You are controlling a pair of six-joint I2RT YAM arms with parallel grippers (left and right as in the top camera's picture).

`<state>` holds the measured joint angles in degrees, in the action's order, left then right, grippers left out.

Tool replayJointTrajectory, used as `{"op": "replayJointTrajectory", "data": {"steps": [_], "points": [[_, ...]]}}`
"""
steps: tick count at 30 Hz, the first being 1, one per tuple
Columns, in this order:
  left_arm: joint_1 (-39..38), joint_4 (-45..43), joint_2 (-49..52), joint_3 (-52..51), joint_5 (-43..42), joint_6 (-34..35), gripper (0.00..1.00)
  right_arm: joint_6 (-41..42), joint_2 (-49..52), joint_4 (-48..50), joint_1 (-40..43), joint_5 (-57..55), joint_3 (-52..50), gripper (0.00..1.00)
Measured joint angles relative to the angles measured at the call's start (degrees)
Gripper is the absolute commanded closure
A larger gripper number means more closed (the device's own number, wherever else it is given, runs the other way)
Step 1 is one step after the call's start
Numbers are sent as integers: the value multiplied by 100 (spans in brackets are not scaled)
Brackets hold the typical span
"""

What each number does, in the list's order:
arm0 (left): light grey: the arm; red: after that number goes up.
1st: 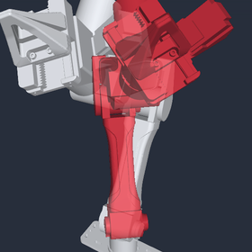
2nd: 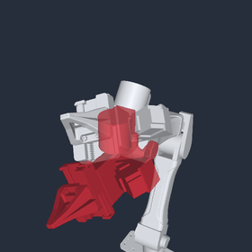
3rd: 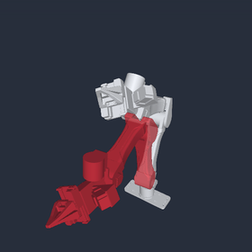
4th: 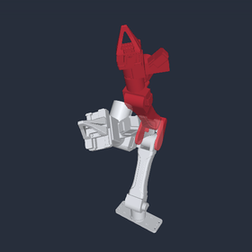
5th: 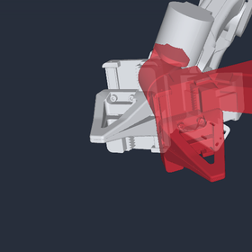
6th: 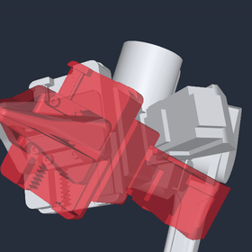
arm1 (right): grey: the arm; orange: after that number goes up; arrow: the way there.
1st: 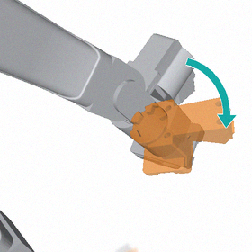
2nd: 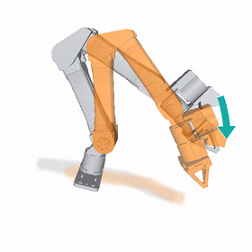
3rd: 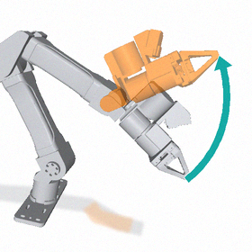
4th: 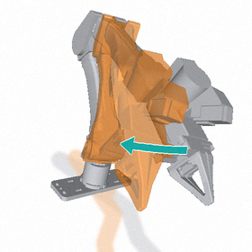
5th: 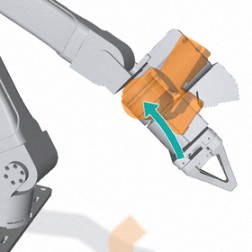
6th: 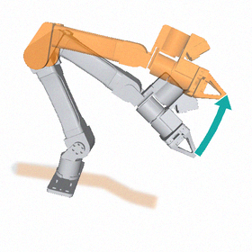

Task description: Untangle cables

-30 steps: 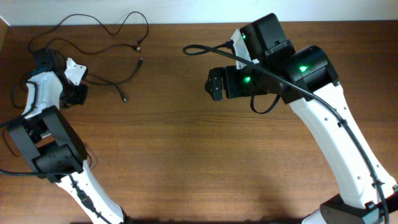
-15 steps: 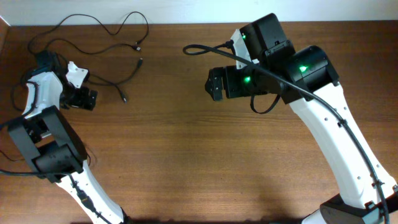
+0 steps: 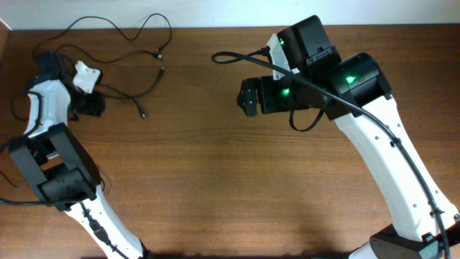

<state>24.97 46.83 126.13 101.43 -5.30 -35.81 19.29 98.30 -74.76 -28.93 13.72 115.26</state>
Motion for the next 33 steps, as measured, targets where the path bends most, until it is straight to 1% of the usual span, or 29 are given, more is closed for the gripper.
{"op": "replayJointTrajectory", "data": {"steps": [1, 3, 4, 6, 10, 11, 13, 19, 21, 22, 25, 26, 27, 28, 33], "points": [[-2, -35, -2, 122, -9, 0, 24, -2, 0, -2, 0, 0, 0, 2], [0, -105, -24, 256, 7, -2, 23, -2, 0, -2, 0, 0, 0, 2], [0, -118, -39, 286, 39, -15, 19, 0, 0, -2, 0, 0, 0, 1], [0, -118, -48, 297, 127, -59, 18, -4, 0, -2, 0, 0, 0, 2], [4, -116, -37, 297, 433, -68, 22, -2, 0, -2, 0, 0, 0, 2], [15, -114, -15, 297, 476, -70, 26, -2, 0, -2, 0, 0, 0, 2], [68, -81, 57, 297, 566, -85, 28, -2, 0, -2, 0, 0, 0, 1], [459, 181, 367, 304, 621, -131, 43, -2, 0, -2, 0, 0, 0, 2], [575, 195, 424, 304, 549, -131, 49, -2, 0, 0, 0, 0, 0, 2], [616, 203, 428, 304, 479, -131, 55, -4, 0, -2, 0, 0, 0, 2], [664, 205, 428, 304, 315, -164, 80, -2, 0, 0, 0, 0, 0, 1], [660, 208, 428, 304, 289, -164, 85, 0, 0, -2, 0, 0, 0, 2], [651, 216, 428, 304, 264, -175, 96, -4, 0, -2, 0, 0, 0, 2], [645, 243, 428, 304, 247, -173, 100, -2, 0, 0, 0, 0, 0, 2], [638, 555, 428, 304, 208, -170, 100, -2, 0, -2, 0, 0, 0, 2]]}}
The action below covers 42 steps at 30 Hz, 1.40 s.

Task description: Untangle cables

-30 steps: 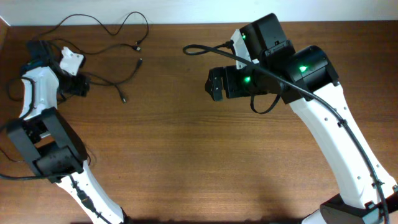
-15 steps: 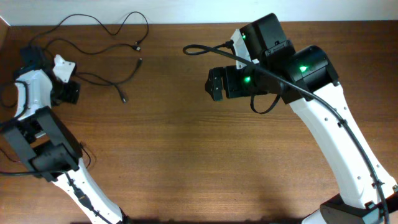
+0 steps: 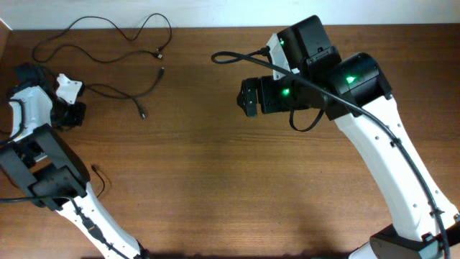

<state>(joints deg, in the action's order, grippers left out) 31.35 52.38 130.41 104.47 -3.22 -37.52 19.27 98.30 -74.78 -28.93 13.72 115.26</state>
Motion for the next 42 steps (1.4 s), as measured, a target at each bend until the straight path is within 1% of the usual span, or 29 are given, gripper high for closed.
{"op": "replayJointTrajectory", "data": {"steps": [5, 7, 10, 11, 12, 16, 20, 24, 27, 29, 32, 34, 35, 36, 37, 38, 39, 40, 42], "points": [[0, 400, -9, 0, -33, 2, 100, -2, 0, 0, 0, 0, 0, 2], [0, 612, -96, 0, -216, 2, 100, 0, 0, 0, 0, 0, 0, 2], [0, 831, -378, 0, -562, 2, 100, 0, 0, 0, 0, 0, 0, 2], [0, 949, -763, 0, -879, 0, 100, 2, 0, 2, 0, 0, 0, 2], [-2, 1038, -979, 0, -1019, 13, 100, 2, 0, -2, 0, 0, 0, 2], [-4, 1445, -1484, 13, -1296, 179, 100, 0, 0, 0, 0, 0, 0, 2], [-4, 1937, -1513, 22, -1355, 452, 100, 0, 0, 0, 0, -2, 0, 2], [-4, 2122, -1510, 22, -1263, 817, 100, 2, 0, 0, 0, 0, 0, 2], [-4, 2256, -1510, 22, -1158, 1084, 98, -2, 0, 0, 0, 0, 0, 1], [-4, 2385, -1510, 22, -1110, 1217, 100, 2, 0, 0, 0, 0, 0, 2], [-4, 2708, -1467, 22, -1019, 1360, 100, 2, 0, 0, 0, 0, 0, 2], [-4, 2761, -1410, 22, -852, 1580, 100, -2, 0, 0, 0, 0, 0, 2], [-4, 2761, -1370, 20, -713, 1744, 75, 0, 0, 0, 0, 0, 0, 2], [-4, 2756, -1344, -17, -525, 1965, 65, 4, 0, 2, 0, 0, 0, 2], [-2, 2758, -1327, -66, -374, 2129, 62, 0, 0, 0, 0, 0, 0, 2], [-2, 2750, -1327, -122, -232, 2339, 54, 0, 0, 0, 0, 0, 0, 2], [2, 2726, -1325, -201, -107, 2511, 39, 0, 0, 0, 0, 0, 0, 2], [7, 2710, -1318, -254, -26, 2608, 34, -2, 0, 0, 0, 0, 0, 2], [42, 2610, -1314, -415, 118, 2898, 33, 0, 0, 2, 0, 0, 0, 2]]}}
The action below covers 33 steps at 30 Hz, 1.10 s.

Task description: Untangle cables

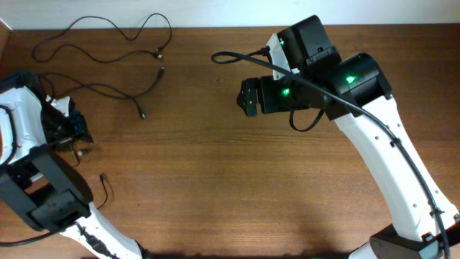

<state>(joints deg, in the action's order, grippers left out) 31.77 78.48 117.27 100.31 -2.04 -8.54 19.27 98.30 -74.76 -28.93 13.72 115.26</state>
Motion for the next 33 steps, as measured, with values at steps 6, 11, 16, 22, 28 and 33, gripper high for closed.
{"op": "replayJointTrajectory", "data": {"steps": [6, 11, 16, 22, 28, 33], "points": [[195, -310, 7, -402, 146, 619, 1, 0, 0, -2, 0, 0, 0, 2], [422, -658, 9, -612, 146, 1064, 1, 0, 0, -2, 0, 0, 0, 2], [782, -822, 9, -636, 138, 1633, 1, 0, 0, -2, 0, 0, 0, 2], [1576, -1038, 11, -706, 142, 2249, 0, 0, 0, -2, 0, 0, 0, 2], [1888, -1537, 17, -1128, 142, 2422, 16, 0, 0, -2, 0, 0, 0, 2], [1882, -2304, 28, -1672, 33, 2465, 36, -2, 0, -2, 0, -2, 0, 2]]}}
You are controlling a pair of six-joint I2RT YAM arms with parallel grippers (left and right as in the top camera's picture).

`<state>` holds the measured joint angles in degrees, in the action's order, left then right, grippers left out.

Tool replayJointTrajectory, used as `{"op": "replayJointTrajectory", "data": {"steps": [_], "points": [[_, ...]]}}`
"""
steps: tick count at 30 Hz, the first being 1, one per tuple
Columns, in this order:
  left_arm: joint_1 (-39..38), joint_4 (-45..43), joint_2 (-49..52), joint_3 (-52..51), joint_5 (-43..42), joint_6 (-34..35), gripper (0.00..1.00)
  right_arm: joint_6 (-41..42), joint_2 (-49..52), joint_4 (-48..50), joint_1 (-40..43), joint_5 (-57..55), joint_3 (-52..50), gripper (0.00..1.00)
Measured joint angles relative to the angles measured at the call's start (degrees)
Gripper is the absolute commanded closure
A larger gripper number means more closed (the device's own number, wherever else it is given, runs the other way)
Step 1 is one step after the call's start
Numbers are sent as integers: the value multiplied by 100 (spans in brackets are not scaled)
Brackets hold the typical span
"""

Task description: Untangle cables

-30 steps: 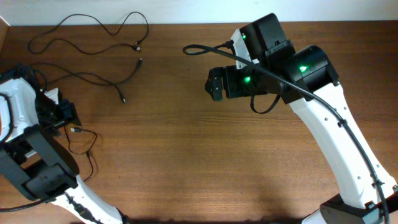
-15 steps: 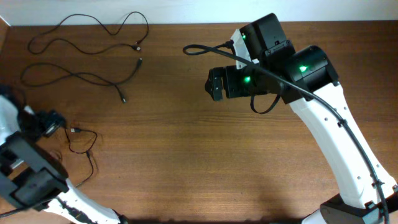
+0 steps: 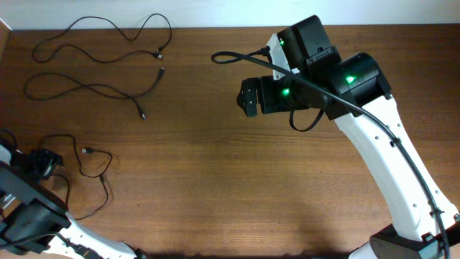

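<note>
Two thin black cables lie apart at the far left: the upper cable (image 3: 108, 29) ends in a plug near the middle, and the lower cable (image 3: 86, 88) loops beneath it without crossing it. A third black cable (image 3: 105, 173) curls by the near left edge, and one end of it runs into my left gripper (image 3: 42, 163), which looks shut on it. My right gripper (image 3: 248, 97) hovers over the middle of the table, away from all cables; its jaws cannot be made out.
A thick black lead (image 3: 237, 57) of the right arm arches over the table's far side. The wooden table (image 3: 237, 187) ends at a pale wall at the back. The left arm's base (image 3: 29, 223) fills the near left corner.
My left gripper moved from beside the lower cable's left loop toward the near left edge. A third cable now lies curled there, separate from the other two. The right arm is unchanged.
My left gripper first held a white plug among the cables at the far left. It then stood further left, and later nearer me with the plug half hidden. Now it is at the near left edge with one cable drawn apart. The right arm stayed still.
</note>
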<state>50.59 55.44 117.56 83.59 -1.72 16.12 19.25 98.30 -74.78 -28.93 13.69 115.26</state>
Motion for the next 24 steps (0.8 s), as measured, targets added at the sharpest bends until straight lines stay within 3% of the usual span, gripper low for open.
{"op": "replayJointTrajectory", "data": {"steps": [5, 7, 9, 15, 19, 23, 24], "points": [[0, -529, 0, -317, -125, 13, 84, 0, 0, 0, 0, 0, 0, 2], [0, -702, 0, -319, -160, 33, 95, 4, 0, 0, 0, 0, 0, 1], [0, -859, 0, -321, -251, 26, 100, 0, 0, 0, 0, 2, 0, 2], [0, -1469, 0, -289, -1145, 20, 100, 0, 0, 0, 0, -2, 0, 2], [0, -1521, 7, 337, -1738, 131, 99, 4, 0, 2, 0, -20, 0, 2], [0, -1497, 7, 693, -1840, 175, 99, 2, 0, 0, 0, -17, 0, 2], [0, -1478, 7, 702, -1814, 175, 94, 2, 0, 0, 0, -17, 0, 2]]}}
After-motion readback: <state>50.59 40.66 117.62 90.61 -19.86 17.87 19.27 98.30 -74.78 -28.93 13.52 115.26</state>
